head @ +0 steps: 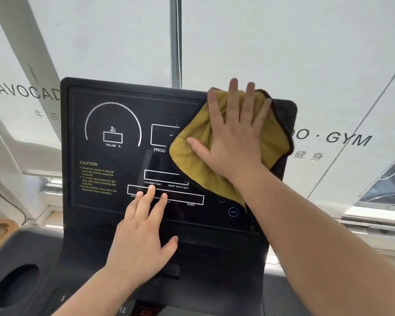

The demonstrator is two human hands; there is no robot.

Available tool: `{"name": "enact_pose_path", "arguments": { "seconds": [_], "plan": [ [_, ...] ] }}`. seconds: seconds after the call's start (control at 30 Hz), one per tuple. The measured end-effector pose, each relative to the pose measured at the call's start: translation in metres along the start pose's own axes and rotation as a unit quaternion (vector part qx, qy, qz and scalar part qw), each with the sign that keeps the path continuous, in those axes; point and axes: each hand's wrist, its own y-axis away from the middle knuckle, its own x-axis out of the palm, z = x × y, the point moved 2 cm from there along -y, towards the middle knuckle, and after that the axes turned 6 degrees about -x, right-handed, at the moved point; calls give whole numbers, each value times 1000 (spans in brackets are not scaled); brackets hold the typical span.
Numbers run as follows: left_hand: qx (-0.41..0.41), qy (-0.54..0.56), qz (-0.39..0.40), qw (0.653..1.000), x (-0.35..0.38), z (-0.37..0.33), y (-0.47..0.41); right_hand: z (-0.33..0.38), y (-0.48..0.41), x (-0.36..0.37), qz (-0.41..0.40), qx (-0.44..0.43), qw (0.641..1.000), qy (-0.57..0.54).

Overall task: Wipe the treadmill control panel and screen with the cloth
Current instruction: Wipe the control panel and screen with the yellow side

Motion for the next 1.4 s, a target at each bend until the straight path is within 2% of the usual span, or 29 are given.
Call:
{"name": "enact_pose_path", "arguments": {
  "seconds": [0.17, 0.23, 0.3, 0.4, 0.5, 0.57, 0.8, 0.93, 1.0, 1.07, 1.27, 1.4],
  "plan": [
    [-14, -4, -3, 1000, -2, -3, 0, 25, 30, 23, -35, -206, 977, -47],
    [-14, -4, 1, 1000, -1, -3, -1, 2, 49, 25, -35, -232, 972, -23],
    [-7, -5, 1, 1000, -1, -2, -1, -33, 58, 17, -37, -167, 985, -5],
    [-2, -8, 4, 1000, 0, 1, 0, -72, 51, 2, -15, -1, 1000, 3],
    [-5, -3, 6, 1000, -1, -1, 0, -69, 31, -5, 5, 121, 992, -32],
    [-12, 4, 6, 1000, -1, -4, 1, -51, 16, -7, 9, 156, 987, -43],
    [-13, 13, -1, 1000, -4, -6, 1, 20, -20, -8, 34, 79, 995, -41],
    [-9, 25, -7, 1000, -6, -4, 2, 23, 7, 5, 28, -66, 997, -17],
    [-9, 33, -6, 999, -6, -3, 2, 5, 35, 13, 0, -102, 995, -16],
    [-7, 39, -5, 999, -5, -2, 2, -22, 53, 14, -1, -78, 997, 8],
    [0, 61, -4, 998, -3, 1, 2, -44, 9, -12, 28, 105, 994, -10],
    [3, 81, 1, 997, -4, 3, 2, -19, -39, -20, 35, 132, 990, -38]
  ]
}}
